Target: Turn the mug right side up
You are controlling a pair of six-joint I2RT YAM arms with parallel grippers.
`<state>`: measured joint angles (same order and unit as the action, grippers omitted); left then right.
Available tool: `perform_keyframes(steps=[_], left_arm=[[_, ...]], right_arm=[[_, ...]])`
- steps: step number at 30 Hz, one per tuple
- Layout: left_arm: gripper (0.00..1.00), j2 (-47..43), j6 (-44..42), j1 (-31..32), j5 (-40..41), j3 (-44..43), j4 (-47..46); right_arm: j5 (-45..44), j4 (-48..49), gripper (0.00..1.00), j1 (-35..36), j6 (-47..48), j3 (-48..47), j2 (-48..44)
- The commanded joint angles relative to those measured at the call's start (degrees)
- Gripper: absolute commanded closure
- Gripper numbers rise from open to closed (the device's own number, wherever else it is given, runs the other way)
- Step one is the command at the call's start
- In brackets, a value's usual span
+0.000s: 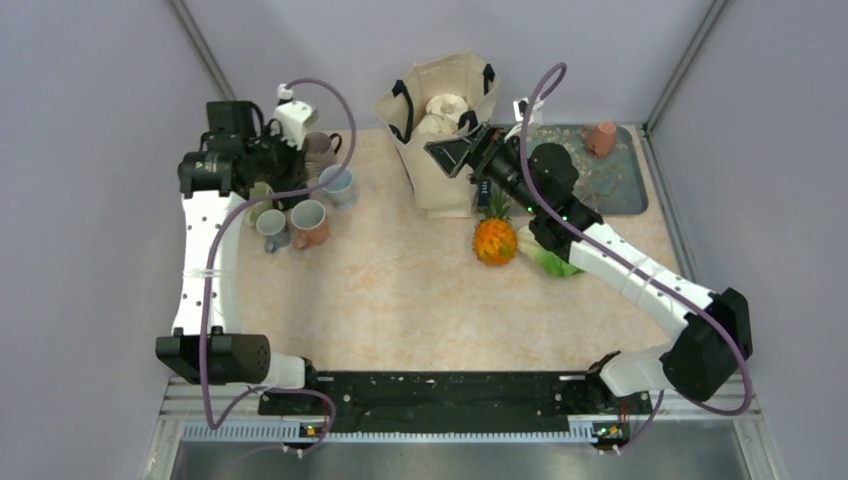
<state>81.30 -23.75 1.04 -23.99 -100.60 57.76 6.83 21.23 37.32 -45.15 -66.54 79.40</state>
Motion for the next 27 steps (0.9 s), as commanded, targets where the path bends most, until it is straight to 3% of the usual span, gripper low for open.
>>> perform_keyframes(steps=[1, 5, 11, 15, 27], left_arm=[[1.00, -3.18, -15.88, -11.15, 10.71, 2.10, 13.16], [1.00, -1.70, -21.15, -20.64, 12.61, 9.93, 15.35], [1.00, 5.61, -22.13, -26.82, 18.05, 16.20, 13.21], [1.00, 10.76, -20.77, -27.82, 20.71, 18.65, 8.15], [1.00, 20.00, -22.04, -27.97, 17.59, 23.25, 0.40]], right_arm=[[-5.44, -9.72, 0.01, -0.21, 14.31, -3.24, -5.97], [-7.63, -11.36, 0.01, -0.23, 17.34, -2.06, -7.92], [-8.08, -13.84, 0.01, -0.25, 19.97, -3.31, -7.10], [-8.68, -13.92, 0.01, -0.23, 20.56, -3.35, -6.72], [-13.22, -15.47, 0.01, -4.58, 21.29, -0.76, -6.28]])
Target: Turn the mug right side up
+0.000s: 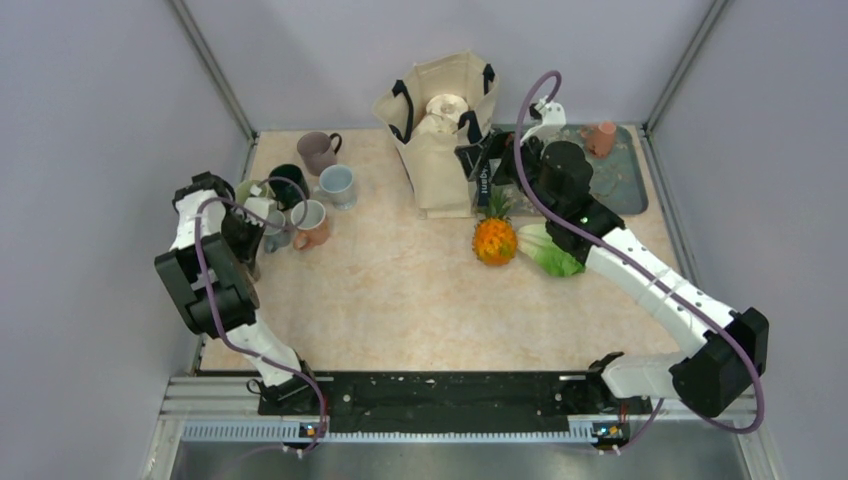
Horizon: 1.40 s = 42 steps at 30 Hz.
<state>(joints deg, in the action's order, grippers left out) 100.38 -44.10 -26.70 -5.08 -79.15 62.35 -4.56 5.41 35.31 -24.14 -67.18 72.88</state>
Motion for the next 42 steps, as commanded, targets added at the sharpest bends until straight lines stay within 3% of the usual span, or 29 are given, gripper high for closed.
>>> perform_keyframes(steps=[1, 6, 12, 16, 23, 31, 42], left_arm=[[1.00, 1.05, -1.81, -0.28, -1.27, 2.59, -5.65], [1.00, 0.96, -2.38, -0.25, -1.65, 5.73, -8.68], [0.64, -1.05, -2.92, -0.35, -4.97, 4.72, -4.58], [0.50, -4.81, -2.91, -0.33, -10.62, 1.41, -0.29], [0.44, -5.51, 0.05, -0.24, -16.96, -8.93, 8.16], [0.31, -12.39, -1.00, -0.15, -22.22, -8.74, 9.48], [0.30, -13.16, 2.15, 1.17, -24.72, -12.33, 7.56]], right_arm=[[-1.72, 0.34, 0.01, -3.14, -0.07, 0.16, 0.32], [-1.70, 0.52, 0.01, -4.88, -0.57, 1.59, 0.24], [-6.89, -2.48, 0.01, -11.78, -2.18, 1.25, 3.08], [-12.49, -3.59, 0.01, -17.44, -4.44, -0.77, 7.58], [-17.70, 4.67, 0.03, -26.34, -20.52, -4.39, 19.29], [-21.26, -2.69, 0.08, -34.96, -33.20, -20.57, 37.26], [-16.30, -9.19, 0.12, -42.38, -36.97, -34.12, 52.99]])
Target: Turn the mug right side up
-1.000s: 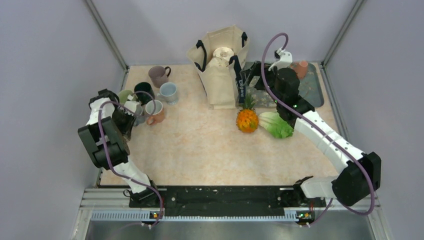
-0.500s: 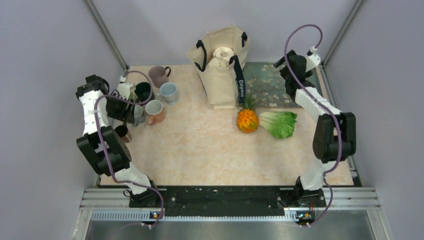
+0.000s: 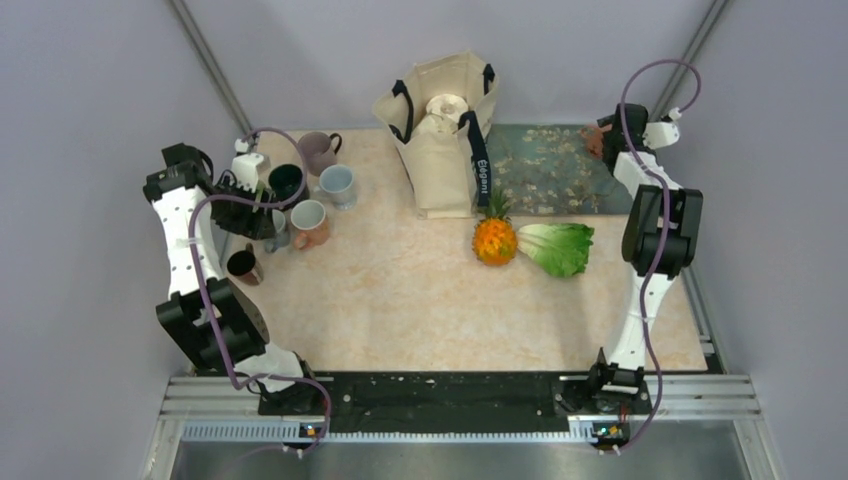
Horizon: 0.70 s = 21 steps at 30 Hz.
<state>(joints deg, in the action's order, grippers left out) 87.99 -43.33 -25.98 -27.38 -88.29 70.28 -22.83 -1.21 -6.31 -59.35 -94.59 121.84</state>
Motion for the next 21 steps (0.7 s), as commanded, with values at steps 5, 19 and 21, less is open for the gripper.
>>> perform_keyframes(steps=[5, 19, 21], left_arm=[[0.30, -0.50, 1.91, 0.56, -3.24, -4.61, 0.05], [0.30, -0.73, 2.05, 0.72, -5.60, -5.24, 0.69], [0.30, -1.01, 1.79, 0.70, -5.81, -4.63, 0.26]], right_arm=[[5.13, -3.66, 0.16, -1.51, -0.11, -12.02, 9.29], [11.95, 0.47, 0.22, -2.39, 5.95, 8.24, -0.80], [12.88, 0.79, 0.22, -2.31, 8.70, 11.66, -3.47]])
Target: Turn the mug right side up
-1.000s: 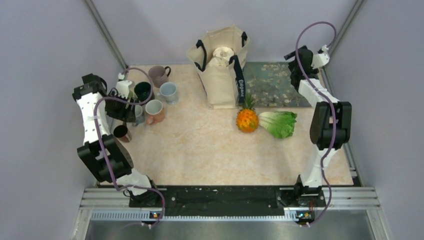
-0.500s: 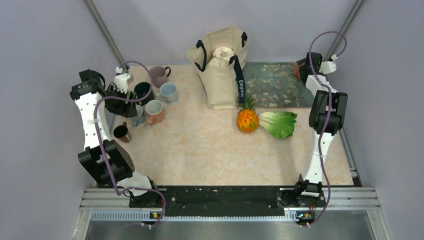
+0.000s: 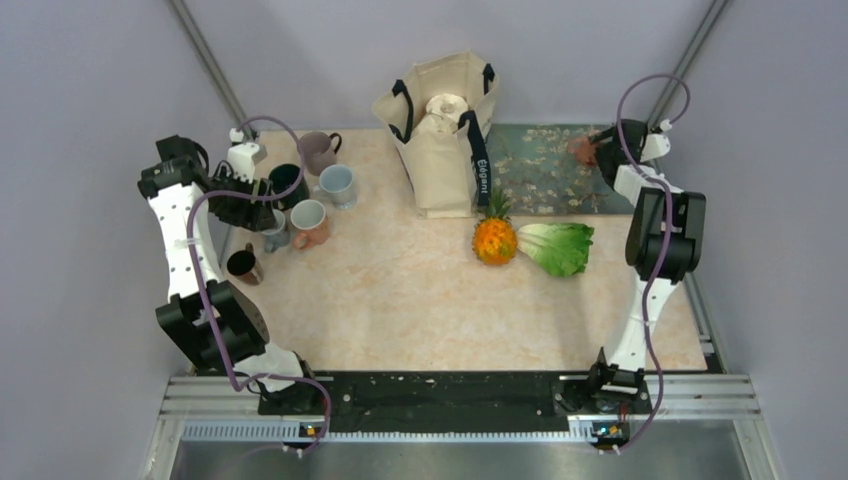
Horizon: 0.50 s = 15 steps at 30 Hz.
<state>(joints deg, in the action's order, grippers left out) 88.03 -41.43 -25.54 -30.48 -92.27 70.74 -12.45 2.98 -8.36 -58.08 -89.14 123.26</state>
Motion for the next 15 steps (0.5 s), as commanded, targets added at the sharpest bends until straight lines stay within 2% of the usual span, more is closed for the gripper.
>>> perform_keyframes(steps=[1, 9, 13, 15], left_arm=[[0.30, -1.13, -0.20, 0.25, -2.74, -0.29, -0.35], [0.30, -1.51, -0.93, 0.28, -3.15, 1.12, -1.07], [0.30, -1.37, -0.48, 0.24, -3.32, 1.05, -1.23], [0.30, -1.47, -0.07, 0.24, -3.78, 0.88, -1.46]], right_arm=[[2.88, -3.38, 0.22, -0.25, 9.05, 7.54, -5.97], [-2.30, -5.04, 0.21, 0.06, 22.10, 13.56, -16.33], [-10.13, -7.16, 0.20, 7.06, 32.32, 8.72, -16.51], [-12.91, -8.43, 0.18, 10.79, 34.50, 6.31, -14.91]])
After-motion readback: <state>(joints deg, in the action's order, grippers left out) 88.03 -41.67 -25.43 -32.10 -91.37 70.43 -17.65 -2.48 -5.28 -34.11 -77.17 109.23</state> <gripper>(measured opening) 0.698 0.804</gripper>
